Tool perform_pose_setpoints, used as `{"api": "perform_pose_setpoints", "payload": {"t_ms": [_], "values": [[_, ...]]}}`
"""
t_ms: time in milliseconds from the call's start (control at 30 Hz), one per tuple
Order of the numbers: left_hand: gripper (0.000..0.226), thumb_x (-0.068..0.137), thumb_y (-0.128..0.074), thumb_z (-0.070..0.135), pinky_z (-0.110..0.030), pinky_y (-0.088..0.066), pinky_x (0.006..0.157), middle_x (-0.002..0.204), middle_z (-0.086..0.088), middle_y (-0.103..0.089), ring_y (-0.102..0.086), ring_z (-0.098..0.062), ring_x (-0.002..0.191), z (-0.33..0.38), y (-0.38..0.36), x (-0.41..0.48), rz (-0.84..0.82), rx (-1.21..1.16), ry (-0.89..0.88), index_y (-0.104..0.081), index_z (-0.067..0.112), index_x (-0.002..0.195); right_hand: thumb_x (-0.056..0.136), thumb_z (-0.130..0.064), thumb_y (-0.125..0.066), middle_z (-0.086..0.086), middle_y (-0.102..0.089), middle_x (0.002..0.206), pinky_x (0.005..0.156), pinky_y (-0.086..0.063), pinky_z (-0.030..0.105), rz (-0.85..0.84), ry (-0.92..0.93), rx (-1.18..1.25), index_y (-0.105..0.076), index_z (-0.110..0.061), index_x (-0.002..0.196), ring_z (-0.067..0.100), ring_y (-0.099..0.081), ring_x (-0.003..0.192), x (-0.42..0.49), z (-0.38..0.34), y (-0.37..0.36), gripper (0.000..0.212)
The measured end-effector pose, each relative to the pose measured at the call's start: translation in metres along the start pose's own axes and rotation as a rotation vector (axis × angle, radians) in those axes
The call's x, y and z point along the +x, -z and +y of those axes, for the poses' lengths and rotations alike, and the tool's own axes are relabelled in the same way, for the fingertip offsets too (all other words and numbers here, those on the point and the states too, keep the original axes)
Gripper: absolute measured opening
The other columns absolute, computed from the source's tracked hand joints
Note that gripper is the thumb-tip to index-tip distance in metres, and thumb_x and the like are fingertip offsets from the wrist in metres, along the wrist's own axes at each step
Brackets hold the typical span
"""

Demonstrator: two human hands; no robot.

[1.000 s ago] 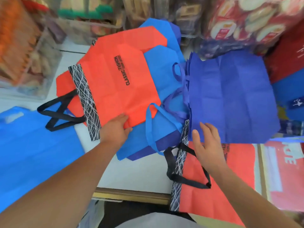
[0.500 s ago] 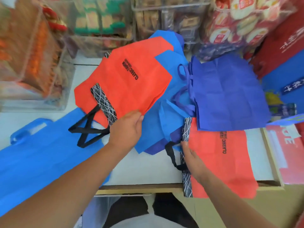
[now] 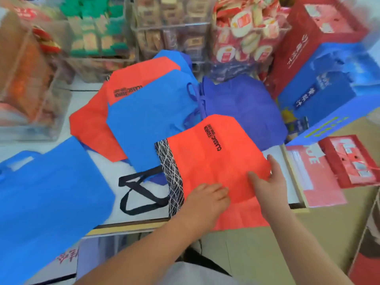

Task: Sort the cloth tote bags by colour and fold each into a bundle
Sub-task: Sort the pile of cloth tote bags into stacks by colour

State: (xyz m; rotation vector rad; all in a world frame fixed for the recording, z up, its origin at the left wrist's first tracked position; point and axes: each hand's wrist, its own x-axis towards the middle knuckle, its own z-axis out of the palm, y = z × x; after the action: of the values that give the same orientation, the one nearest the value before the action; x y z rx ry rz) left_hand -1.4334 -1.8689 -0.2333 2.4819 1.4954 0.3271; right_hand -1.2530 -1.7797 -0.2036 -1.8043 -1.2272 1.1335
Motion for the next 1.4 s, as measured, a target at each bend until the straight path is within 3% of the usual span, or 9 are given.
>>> {"api": "perform_pose_setpoints", "payload": {"t_ms": [100, 200, 400, 533, 667, 933, 1167, 1300, 1400], "values": [[0.047, 0.093, -0.048, 0.050, -0.056, -0.032, 0.117, 0.147, -0.005, -0.054, -0.043, -0.026, 0.143, 0.018, -0.014, 0.005, -0.167, -0.006, 0.240, -0.063, 0.025, 0.129, 0.083, -0.022, -0.064, 0.000, -0.060, 0.139, 0.107, -0.049, 0.047, 0.086, -0.031, -0.107, -0.041, -0.038, 0.146, 0.022, -0.061, 0.122, 0.015, 0.040, 0.025, 0.069], [0.060, 0.098, -0.047, 0.051, -0.060, -0.003, 0.123, 0.166, -0.006, -0.020, -0.006, -0.029, 0.156, 0.020, -0.023, -0.008, -0.384, -0.028, 0.451, -0.036, 0.024, 0.151, 0.094, -0.006, -0.054, 0.006, -0.052, 0.145, 0.111, -0.039, 0.036, 0.195, -0.122, -0.094, -0.037, -0.018, 0.152, 0.026, -0.053, 0.132, 0.017, 0.076, 0.043, 0.062], [0.060, 0.103, -0.038, 0.052, -0.048, -0.023, 0.120, 0.165, -0.001, -0.025, -0.017, -0.030, 0.153, 0.018, -0.048, -0.026, -0.504, -0.215, 0.608, -0.030, 0.023, 0.155, 0.089, -0.031, -0.066, 0.017, -0.044, 0.138, 0.109, -0.042, 0.045, 0.051, -0.366, -0.464, -0.060, -0.011, 0.133, 0.040, -0.050, 0.122, 0.029, 0.124, 0.057, 0.049], [0.064, 0.104, -0.040, 0.050, -0.040, -0.026, 0.121, 0.161, -0.004, -0.032, -0.028, -0.024, 0.149, 0.015, -0.059, -0.033, -0.495, -0.385, 0.694, -0.023, 0.023, 0.160, 0.087, -0.054, -0.066, 0.019, -0.048, 0.140, 0.112, -0.033, 0.046, -0.037, -0.349, -0.651, -0.047, -0.017, 0.147, 0.041, -0.046, 0.129, 0.044, 0.124, 0.060, 0.072], [0.065, 0.105, -0.039, 0.050, -0.036, -0.012, 0.125, 0.169, 0.003, -0.013, -0.008, -0.019, 0.156, 0.011, -0.070, -0.040, -0.503, -0.432, 0.718, -0.018, 0.025, 0.161, 0.088, -0.055, -0.068, 0.010, -0.058, 0.139, 0.101, -0.045, 0.045, -0.058, -0.267, -0.513, -0.041, -0.013, 0.150, 0.034, -0.055, 0.127, 0.054, 0.114, 0.064, 0.080], [0.060, 0.104, -0.042, 0.051, -0.032, -0.013, 0.125, 0.167, 0.009, -0.019, -0.012, -0.012, 0.155, 0.007, -0.074, -0.056, -0.445, -0.489, 0.727, -0.029, 0.028, 0.159, 0.080, -0.040, -0.083, 0.002, -0.067, 0.099, 0.063, -0.047, 0.032, -0.114, -0.219, -0.310, -0.058, -0.012, 0.099, 0.016, -0.063, 0.082, 0.069, 0.078, 0.064, 0.042], [0.053, 0.103, -0.048, 0.047, -0.025, -0.031, 0.112, 0.149, 0.005, -0.050, -0.045, -0.013, 0.138, 0.013, -0.056, -0.054, -0.212, -0.512, 0.751, -0.048, 0.020, 0.148, 0.095, -0.028, -0.066, -0.007, -0.066, 0.100, 0.069, -0.048, 0.031, -0.207, 0.012, -0.293, -0.058, -0.018, 0.110, 0.009, -0.062, 0.086, 0.023, 0.042, 0.070, 0.019], [0.039, 0.100, -0.053, 0.045, -0.023, -0.042, 0.092, 0.125, 0.009, -0.061, -0.056, -0.011, 0.116, 0.020, -0.049, -0.046, -0.094, -0.492, 0.704, -0.060, 0.022, 0.132, 0.101, -0.027, -0.056, -0.003, -0.070, 0.099, 0.082, -0.055, 0.042, -0.140, -0.079, -0.174, -0.059, -0.023, 0.103, 0.020, -0.066, 0.093, -0.021, 0.058, 0.103, 0.005], [0.038, 0.100, -0.055, 0.043, -0.025, -0.044, 0.093, 0.126, 0.010, -0.058, -0.057, -0.011, 0.116, 0.030, -0.048, -0.037, -0.124, -0.516, 0.664, -0.060, 0.022, 0.132, 0.102, -0.015, -0.047, 0.000, -0.068, 0.115, 0.092, -0.052, 0.044, -0.006, -0.170, -0.114, -0.055, -0.023, 0.121, 0.021, -0.064, 0.104, -0.053, 0.094, 0.124, 0.022]]}}
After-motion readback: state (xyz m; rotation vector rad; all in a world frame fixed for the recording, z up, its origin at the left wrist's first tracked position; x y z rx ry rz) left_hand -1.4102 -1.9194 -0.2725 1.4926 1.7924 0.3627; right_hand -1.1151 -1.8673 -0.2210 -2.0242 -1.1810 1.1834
